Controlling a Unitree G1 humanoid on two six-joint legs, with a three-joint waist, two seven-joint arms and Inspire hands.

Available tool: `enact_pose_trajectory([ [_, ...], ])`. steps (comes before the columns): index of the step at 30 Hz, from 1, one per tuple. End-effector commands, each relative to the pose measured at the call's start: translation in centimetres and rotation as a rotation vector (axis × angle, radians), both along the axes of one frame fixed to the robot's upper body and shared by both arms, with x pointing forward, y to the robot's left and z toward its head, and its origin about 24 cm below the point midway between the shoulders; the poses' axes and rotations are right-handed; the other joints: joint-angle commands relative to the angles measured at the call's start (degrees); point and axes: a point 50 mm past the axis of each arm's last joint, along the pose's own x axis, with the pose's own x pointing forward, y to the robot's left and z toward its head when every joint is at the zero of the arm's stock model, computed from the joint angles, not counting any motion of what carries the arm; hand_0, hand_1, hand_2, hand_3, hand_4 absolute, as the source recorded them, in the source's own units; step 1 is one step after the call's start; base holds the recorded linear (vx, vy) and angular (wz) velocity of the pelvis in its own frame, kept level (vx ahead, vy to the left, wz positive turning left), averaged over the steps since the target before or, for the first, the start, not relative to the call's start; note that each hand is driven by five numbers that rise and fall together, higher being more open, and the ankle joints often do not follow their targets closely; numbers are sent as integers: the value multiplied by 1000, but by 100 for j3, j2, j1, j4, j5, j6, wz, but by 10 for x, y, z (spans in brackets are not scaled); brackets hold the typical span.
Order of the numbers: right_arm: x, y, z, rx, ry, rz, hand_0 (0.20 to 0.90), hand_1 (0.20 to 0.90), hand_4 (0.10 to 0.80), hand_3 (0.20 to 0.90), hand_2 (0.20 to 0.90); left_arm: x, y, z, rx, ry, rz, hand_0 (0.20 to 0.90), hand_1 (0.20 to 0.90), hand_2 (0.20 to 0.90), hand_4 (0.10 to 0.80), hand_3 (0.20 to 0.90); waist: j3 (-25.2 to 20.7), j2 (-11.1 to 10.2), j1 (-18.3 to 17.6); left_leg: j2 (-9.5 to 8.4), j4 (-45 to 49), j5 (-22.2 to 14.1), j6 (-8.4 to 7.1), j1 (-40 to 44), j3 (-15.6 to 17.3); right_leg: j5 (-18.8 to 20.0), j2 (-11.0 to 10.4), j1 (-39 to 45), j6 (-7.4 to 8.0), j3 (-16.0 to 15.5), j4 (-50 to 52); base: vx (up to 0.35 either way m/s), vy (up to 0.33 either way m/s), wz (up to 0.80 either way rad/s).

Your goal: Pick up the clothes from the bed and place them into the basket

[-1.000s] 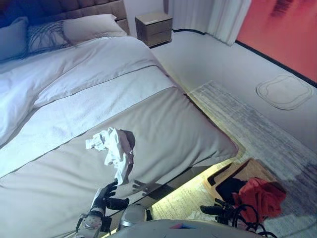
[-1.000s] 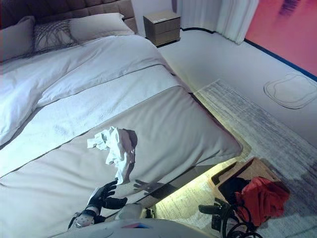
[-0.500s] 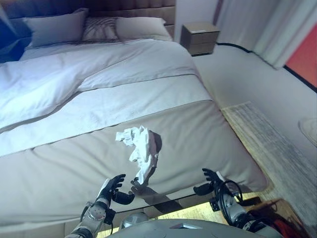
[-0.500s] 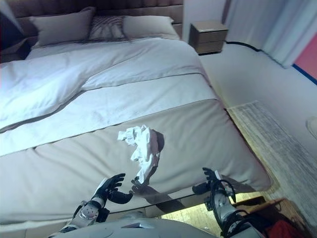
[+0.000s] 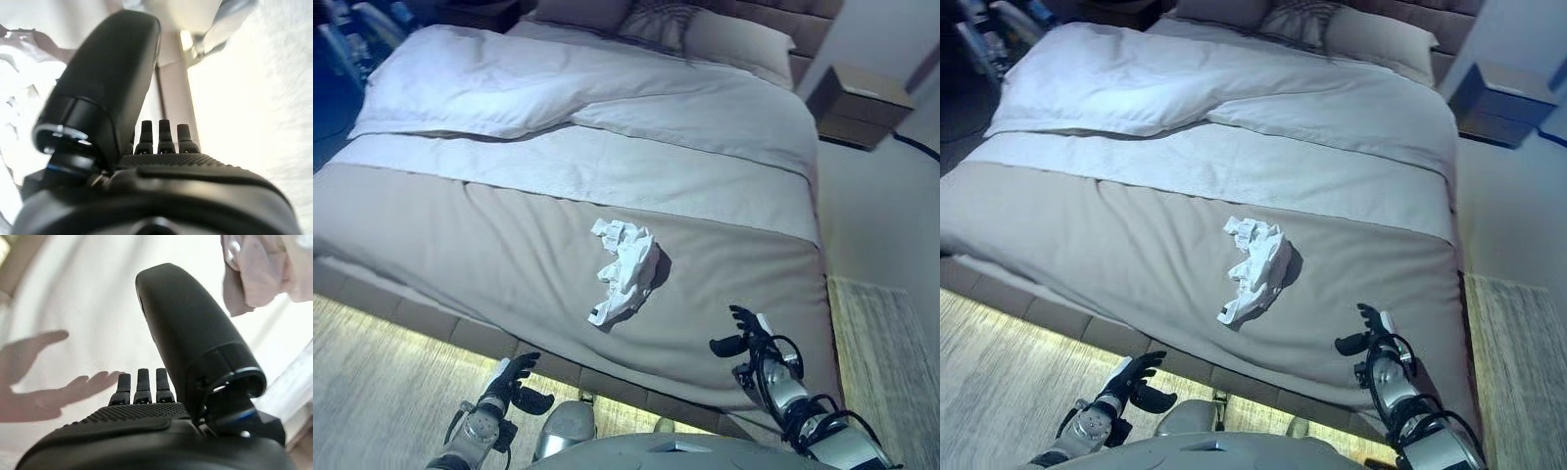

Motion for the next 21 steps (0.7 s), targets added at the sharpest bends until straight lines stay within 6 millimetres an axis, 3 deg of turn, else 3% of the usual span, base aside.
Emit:
enact_pose_trajectory([
  [1,60,-31,67,-145,-252,-16,900,900,800,900,900,43,-25,19,-79,-174,-140,900,900,900,800,900,278,118,285,553,655,185,-653,-259,196,79,-257,-281,76,-95,551,33,34,64],
  [4,83,-34,93,-191,-314,15,900,900,800,900,900,40,-25,20,-86,-176,-158,900,900,900,800,900,358,249,354,486,282,307,-608,-161,120,85,-261,-359,78,-177,507,12,89,38],
  [6,106,-36,126,-255,-396,60,900,900,800,900,900,53,-26,28,-93,-233,-178,900,900,900,800,900,490,351,403,402,182,339,-588,-327,33,40,-298,-596,59,-212,602,-192,81,-1],
  [7,124,-36,154,-297,-468,82,900,900,800,900,900,72,-22,39,-89,-294,-149,900,900,900,800,900,680,426,461,338,231,307,-564,-525,-19,-37,-341,-868,37,-289,811,-224,43,-9],
  [9,131,-34,168,-315,-517,84,900,900,800,900,900,81,-19,45,-85,-321,-131,900,900,900,800,900,781,453,501,307,308,307,-553,-668,-85,-76,-368,-1026,24,-335,971,-104,-10,2],
  [10,141,-30,189,-324,-593,81,900,900,800,900,900,92,-17,55,-83,-363,-141,900,900,900,800,900,957,484,552,250,481,297,-537,-924,-162,-94,-418,-1297,13,-386,1190,-62,-27,20],
  [16,157,-26,236,-344,-724,97,900,900,800,900,900,94,-13,61,-85,-398,-103,900,900,900,800,900,1276,675,662,134,944,319,-486,-1559,-340,-148,-498,-1941,-67,-388,1746,-6,25,16],
  [21,165,-27,265,-293,-801,74,900,900,800,900,900,88,-2,62,-87,-413,-38,900,900,900,800,900,1407,802,862,45,1319,125,-449,-1956,-526,-484,-636,-2417,-89,-368,2436,100,6,12],
])
